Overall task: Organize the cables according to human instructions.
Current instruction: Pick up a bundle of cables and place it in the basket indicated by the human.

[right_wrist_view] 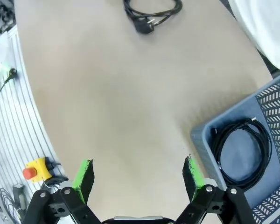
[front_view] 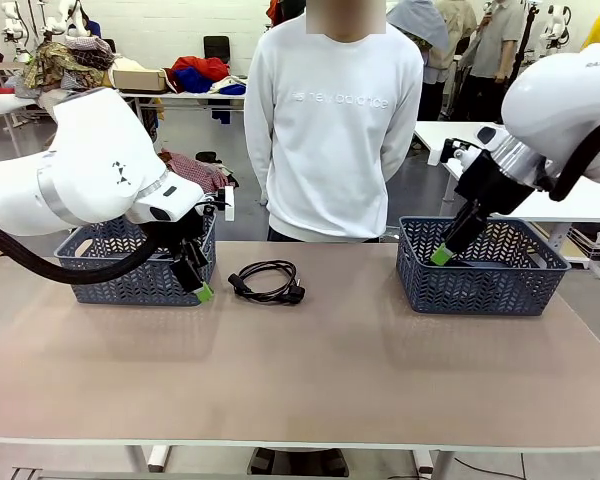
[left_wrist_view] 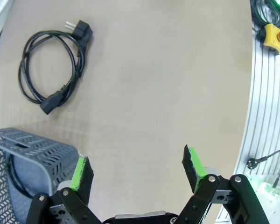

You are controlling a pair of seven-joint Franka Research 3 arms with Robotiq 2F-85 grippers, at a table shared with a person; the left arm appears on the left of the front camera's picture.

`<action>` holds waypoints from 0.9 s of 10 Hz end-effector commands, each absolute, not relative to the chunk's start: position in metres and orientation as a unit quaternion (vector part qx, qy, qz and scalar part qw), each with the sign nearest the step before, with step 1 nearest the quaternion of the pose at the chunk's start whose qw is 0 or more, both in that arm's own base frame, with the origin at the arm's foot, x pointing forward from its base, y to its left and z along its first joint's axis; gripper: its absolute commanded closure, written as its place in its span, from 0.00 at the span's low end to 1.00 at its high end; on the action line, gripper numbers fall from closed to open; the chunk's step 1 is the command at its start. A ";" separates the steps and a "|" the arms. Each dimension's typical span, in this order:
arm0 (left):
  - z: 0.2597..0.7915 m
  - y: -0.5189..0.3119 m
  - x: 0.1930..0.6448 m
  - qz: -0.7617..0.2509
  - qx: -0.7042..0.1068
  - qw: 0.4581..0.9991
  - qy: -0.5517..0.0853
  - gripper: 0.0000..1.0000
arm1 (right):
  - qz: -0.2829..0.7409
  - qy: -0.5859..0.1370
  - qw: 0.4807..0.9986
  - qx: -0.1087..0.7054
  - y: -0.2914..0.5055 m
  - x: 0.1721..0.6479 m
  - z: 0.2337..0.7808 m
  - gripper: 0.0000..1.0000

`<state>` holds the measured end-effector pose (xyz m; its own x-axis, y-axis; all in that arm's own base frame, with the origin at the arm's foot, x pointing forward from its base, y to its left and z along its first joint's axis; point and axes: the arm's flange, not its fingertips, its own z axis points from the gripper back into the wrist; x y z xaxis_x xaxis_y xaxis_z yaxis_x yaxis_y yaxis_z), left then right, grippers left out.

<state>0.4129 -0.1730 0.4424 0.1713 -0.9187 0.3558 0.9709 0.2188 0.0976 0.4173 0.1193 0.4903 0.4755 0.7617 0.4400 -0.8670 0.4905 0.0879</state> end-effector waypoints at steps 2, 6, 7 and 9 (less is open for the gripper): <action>0.443 -0.170 0.413 -0.621 -0.075 0.761 -0.170 0.00 | 0.467 -0.186 0.851 0.156 0.130 0.405 0.479 0.00; 0.443 -0.170 0.413 -0.621 -0.075 0.761 -0.170 0.00 | 0.481 -0.176 0.845 0.154 0.123 0.412 0.486 0.00; 0.443 -0.170 0.413 -0.621 -0.075 0.761 -0.170 0.00 | 0.481 -0.176 0.845 0.154 0.123 0.412 0.486 0.00; 0.443 -0.170 0.413 -0.621 -0.075 0.761 -0.170 0.00 | 0.481 -0.176 0.845 0.154 0.123 0.412 0.486 0.00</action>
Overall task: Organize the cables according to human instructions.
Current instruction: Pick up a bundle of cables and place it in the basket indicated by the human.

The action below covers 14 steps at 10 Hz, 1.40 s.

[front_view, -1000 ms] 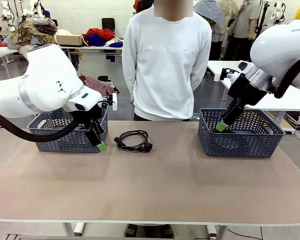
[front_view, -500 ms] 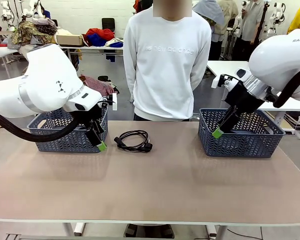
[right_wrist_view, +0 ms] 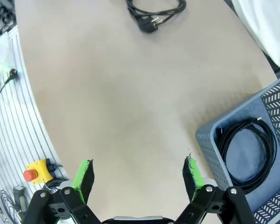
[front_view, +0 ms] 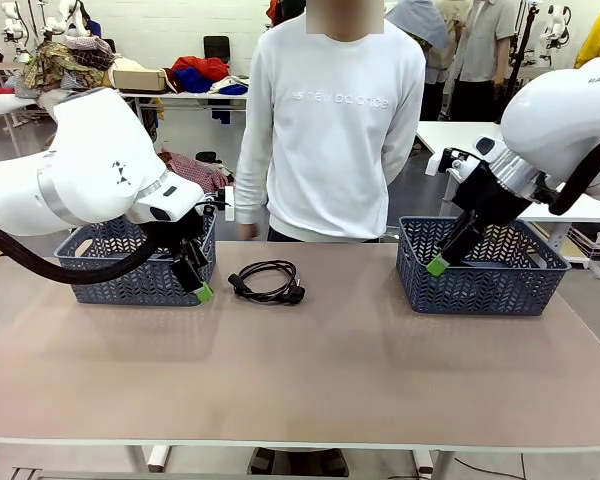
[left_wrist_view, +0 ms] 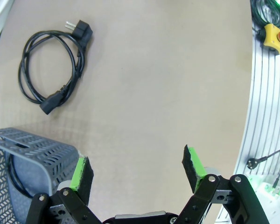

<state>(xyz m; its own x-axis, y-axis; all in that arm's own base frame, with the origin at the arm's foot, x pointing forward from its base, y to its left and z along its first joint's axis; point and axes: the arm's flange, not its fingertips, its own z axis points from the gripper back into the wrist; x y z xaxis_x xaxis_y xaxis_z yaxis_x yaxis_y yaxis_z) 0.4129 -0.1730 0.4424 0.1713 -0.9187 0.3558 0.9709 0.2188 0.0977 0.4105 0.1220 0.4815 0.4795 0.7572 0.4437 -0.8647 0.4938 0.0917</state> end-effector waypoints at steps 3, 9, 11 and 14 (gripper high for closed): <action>0.443 -0.170 0.413 -0.621 -0.075 0.761 -0.170 0.00 | 0.481 -0.176 0.845 0.154 0.123 0.412 0.486 0.00; 0.443 -0.170 0.413 -0.621 -0.075 0.761 -0.170 0.00 | 0.481 -0.176 0.845 0.154 0.123 0.412 0.486 0.00; 0.443 -0.170 0.413 -0.621 -0.075 0.761 -0.170 0.00 | 0.481 -0.176 0.845 0.154 0.123 0.412 0.486 0.00; 0.443 -0.170 0.413 -0.621 -0.075 0.761 -0.170 0.00 | 0.481 -0.176 0.845 0.154 0.123 0.412 0.486 0.00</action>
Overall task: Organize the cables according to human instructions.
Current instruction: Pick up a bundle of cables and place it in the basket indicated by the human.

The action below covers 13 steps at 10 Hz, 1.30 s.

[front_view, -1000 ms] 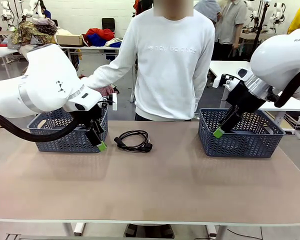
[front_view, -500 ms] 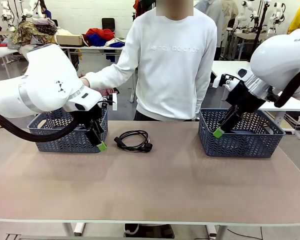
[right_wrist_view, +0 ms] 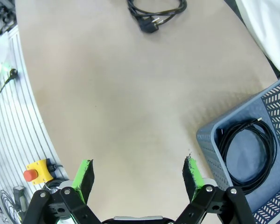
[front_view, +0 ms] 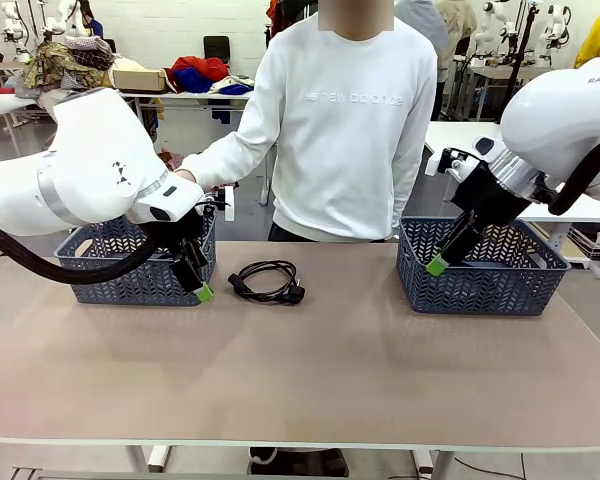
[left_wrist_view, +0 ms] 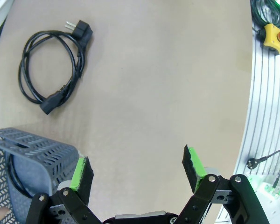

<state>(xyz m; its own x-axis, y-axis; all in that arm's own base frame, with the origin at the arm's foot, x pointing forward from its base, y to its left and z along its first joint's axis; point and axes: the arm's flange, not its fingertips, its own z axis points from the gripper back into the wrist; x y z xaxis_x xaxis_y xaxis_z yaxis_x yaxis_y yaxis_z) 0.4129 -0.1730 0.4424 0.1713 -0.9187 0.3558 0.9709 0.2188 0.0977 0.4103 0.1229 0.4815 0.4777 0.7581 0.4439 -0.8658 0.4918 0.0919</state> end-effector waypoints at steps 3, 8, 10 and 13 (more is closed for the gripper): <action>0.445 -0.180 0.419 -0.639 -0.050 0.748 -0.171 0.00 | 0.481 -0.176 0.845 0.154 0.123 0.412 0.486 0.00; 0.441 -0.230 0.465 -0.709 0.018 0.687 -0.158 0.00 | 0.481 -0.176 0.845 0.154 0.123 0.412 0.486 0.00; 0.428 -0.251 0.486 -0.733 0.019 0.668 -0.124 0.00 | 0.481 -0.176 0.845 0.154 0.123 0.412 0.486 0.00; 0.411 -0.274 0.505 -0.758 0.016 0.648 -0.072 0.00 | 0.481 -0.176 0.845 0.154 0.123 0.412 0.486 0.00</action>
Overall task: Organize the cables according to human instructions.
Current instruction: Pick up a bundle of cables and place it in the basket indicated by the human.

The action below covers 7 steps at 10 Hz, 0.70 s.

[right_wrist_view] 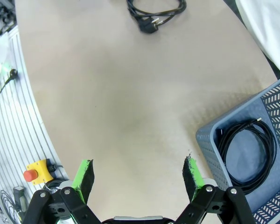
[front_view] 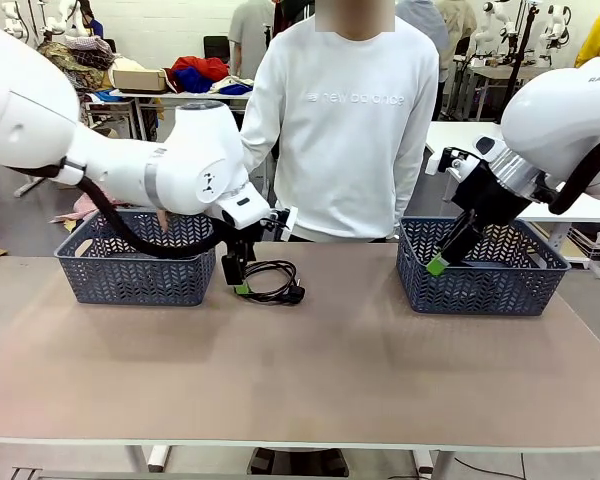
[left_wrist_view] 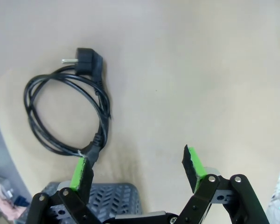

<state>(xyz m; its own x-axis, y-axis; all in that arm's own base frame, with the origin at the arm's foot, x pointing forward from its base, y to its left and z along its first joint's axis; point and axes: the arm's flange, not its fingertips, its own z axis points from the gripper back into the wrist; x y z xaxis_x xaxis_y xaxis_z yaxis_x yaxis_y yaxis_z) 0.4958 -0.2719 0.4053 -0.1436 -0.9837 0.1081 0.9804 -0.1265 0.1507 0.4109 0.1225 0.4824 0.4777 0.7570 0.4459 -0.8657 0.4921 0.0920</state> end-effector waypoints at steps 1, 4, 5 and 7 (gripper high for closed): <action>0.404 -0.279 0.510 -0.760 0.016 0.647 -0.061 0.00 | 0.481 -0.176 0.845 0.154 0.123 0.412 0.486 0.00; 0.394 -0.281 0.517 -0.764 0.006 0.643 -0.061 0.00 | 0.481 -0.176 0.845 0.154 0.123 0.412 0.486 0.00; 0.397 -0.278 0.513 -0.764 0.001 0.642 -0.066 0.00 | 0.481 -0.176 0.845 0.154 0.123 0.412 0.486 0.00; 0.390 -0.282 0.514 -0.762 0.004 0.645 -0.063 0.00 | 0.481 -0.176 0.845 0.154 0.123 0.412 0.486 0.00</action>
